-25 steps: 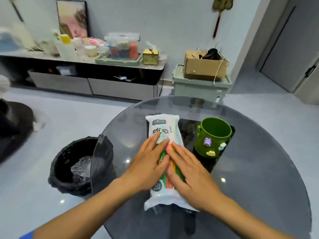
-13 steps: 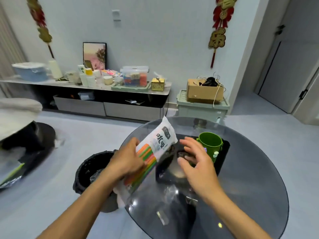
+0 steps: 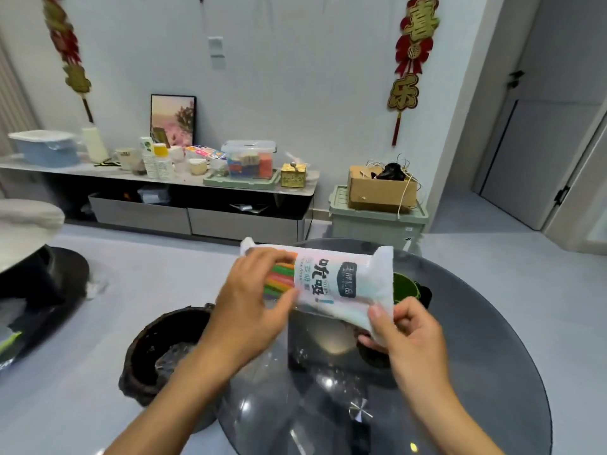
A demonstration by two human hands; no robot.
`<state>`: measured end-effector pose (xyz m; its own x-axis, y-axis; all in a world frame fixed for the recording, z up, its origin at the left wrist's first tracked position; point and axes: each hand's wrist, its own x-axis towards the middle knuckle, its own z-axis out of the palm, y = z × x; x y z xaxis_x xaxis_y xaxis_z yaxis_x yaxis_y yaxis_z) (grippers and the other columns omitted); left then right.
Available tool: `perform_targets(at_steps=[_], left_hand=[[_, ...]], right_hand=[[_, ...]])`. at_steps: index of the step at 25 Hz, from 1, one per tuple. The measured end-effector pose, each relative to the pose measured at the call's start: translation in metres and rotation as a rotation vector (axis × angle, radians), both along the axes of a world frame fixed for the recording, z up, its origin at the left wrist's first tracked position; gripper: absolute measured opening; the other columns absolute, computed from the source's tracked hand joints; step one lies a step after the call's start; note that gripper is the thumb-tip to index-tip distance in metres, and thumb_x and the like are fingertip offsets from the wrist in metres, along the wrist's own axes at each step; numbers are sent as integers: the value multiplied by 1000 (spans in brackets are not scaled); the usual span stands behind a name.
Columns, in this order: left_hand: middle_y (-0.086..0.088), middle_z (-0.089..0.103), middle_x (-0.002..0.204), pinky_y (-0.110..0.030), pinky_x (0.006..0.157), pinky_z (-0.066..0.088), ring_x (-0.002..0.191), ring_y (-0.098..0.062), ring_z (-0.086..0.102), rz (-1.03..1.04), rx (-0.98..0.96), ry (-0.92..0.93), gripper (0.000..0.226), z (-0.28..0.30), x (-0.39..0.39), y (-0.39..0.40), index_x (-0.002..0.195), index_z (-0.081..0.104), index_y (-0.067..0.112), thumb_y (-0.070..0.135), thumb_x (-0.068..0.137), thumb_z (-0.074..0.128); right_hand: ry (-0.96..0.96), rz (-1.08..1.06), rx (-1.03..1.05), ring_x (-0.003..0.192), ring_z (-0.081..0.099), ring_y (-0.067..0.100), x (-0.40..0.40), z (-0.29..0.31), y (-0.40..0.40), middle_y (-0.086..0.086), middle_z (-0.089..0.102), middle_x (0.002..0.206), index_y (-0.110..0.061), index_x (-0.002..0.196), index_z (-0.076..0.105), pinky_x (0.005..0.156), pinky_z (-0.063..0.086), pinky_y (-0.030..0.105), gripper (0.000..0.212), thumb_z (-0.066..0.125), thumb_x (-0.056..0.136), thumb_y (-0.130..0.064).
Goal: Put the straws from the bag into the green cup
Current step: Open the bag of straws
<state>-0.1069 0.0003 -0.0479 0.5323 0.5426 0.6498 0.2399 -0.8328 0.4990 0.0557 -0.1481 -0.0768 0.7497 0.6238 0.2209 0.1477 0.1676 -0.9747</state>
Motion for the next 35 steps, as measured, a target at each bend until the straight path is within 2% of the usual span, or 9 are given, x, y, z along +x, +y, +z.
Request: perform_targets(at_steps=[3, 7, 9, 14, 21, 25, 29, 31, 35], left_hand=[[13, 58, 111, -29, 86, 52, 105, -9, 59, -234, -267, -57, 21, -7, 38, -51, 98, 64, 22, 31, 81, 73], [13, 62, 110, -26, 82, 57, 109, -9, 61, -217, -437, -195, 20, -13, 44, -57, 83, 69, 18, 30, 74, 82], [10, 64, 111, -22, 79, 58, 111, -6, 62, -272, -529, -228, 13, -13, 40, -54, 81, 73, 14, 18, 74, 83], [9, 65, 115, -24, 80, 59, 110, -2, 62, -289, -512, -223, 3, -19, 36, -54, 82, 79, 13, 12, 79, 78], [6, 67, 104, -31, 66, 61, 89, -10, 69, -168, -143, -191, 13, -32, 37, -61, 77, 67, 9, 21, 83, 67], [2, 63, 84, -35, 55, 56, 70, -11, 65, -56, 16, -180, 11, -17, 31, -46, 81, 61, 8, 16, 88, 63], [3, 64, 82, -32, 47, 50, 64, -14, 64, 0, 263, -2, 14, -13, 23, -40, 85, 60, 12, 25, 92, 58], [1, 65, 80, -28, 45, 46, 63, -15, 64, -6, 394, 60, 13, -16, 23, -44, 84, 62, 12, 22, 91, 61], [-3, 67, 81, -32, 47, 47, 64, -20, 64, 3, 506, 77, 17, -18, 27, -44, 83, 63, 11, 21, 95, 57]], right_hand=[[-48, 107, 31, 61, 60, 4, -20, -13, 4, -7, 66, 65, -8, 66, 51, 59, 49, 19, 29, 67, 85, 6], [76, 263, 186, 92, 70, 13, -11, -3, 0, -7, 73, 103, -2, 75, 60, 73, 54, 21, 6, 55, 74, -3], [136, 270, 195, 91, 73, 16, -7, 1, -3, -10, 74, 101, -7, 78, 63, 71, 57, 23, 4, 61, 78, -10], [53, 200, 135, 92, 75, 23, -11, -3, 1, -3, 75, 107, -5, 87, 68, 75, 61, 34, 13, 68, 84, -18], [-186, 48, 30, 68, 72, 5, -23, -1, 4, -9, 73, 84, -8, 72, 63, 58, 52, 14, 17, 69, 85, 1], [-110, -162, -35, 58, 59, 19, -14, -17, 10, 2, 64, 61, -11, 62, 51, 57, 56, 48, 25, 68, 80, -6], [-379, -205, -106, 77, 66, -2, -17, -13, 4, -17, 65, 91, -30, 91, 50, 61, 53, 14, 31, 75, 77, -16], [-598, -197, -60, 88, 65, -5, -16, -3, 2, -19, 60, 104, -31, 109, 45, 67, 52, 9, 44, 75, 79, -20], [-847, -262, -41, 78, 65, 8, -5, 5, 5, -6, 63, 101, -21, 108, 46, 61, 42, 3, 41, 76, 81, -13]])
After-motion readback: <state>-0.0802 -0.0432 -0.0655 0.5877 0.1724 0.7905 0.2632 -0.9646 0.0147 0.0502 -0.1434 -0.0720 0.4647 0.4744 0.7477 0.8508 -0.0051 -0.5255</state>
